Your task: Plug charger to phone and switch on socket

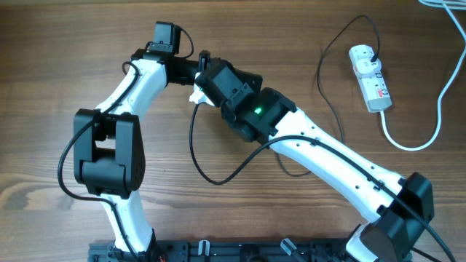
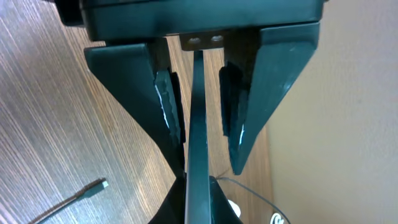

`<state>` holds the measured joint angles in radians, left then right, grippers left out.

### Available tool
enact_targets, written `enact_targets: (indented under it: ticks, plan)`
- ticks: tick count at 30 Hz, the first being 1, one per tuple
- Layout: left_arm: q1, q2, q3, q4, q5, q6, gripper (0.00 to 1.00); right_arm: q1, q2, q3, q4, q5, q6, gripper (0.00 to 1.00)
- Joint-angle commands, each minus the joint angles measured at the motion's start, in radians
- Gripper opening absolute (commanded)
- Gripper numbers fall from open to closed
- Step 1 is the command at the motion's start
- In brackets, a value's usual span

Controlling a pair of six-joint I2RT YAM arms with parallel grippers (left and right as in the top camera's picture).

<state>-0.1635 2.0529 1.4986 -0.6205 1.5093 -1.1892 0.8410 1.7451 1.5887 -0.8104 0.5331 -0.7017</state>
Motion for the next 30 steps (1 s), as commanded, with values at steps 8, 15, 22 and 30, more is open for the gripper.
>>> enact_targets:
  ticks: [8, 15, 22, 30]
  plan:
    - [0.003, -0.030, -0.002, 0.004, 0.020, 0.002, 0.09, 0.013, 0.003, 0.020, 0.017, 0.037, -0.005, 0.05]
    - [0.003, -0.030, -0.002, 0.004, 0.020, 0.002, 0.04, 0.013, 0.003, 0.020, 0.017, 0.037, -0.004, 0.19]
    - [0.003, -0.030, -0.002, 0.005, 0.020, 0.003, 0.04, 0.013, 0.003, 0.020, 0.018, 0.037, -0.005, 0.49]
    - [0.007, -0.030, -0.002, 0.061, -0.003, 0.003, 0.04, 0.013, -0.053, 0.021, 0.106, 0.116, 0.104, 0.70]
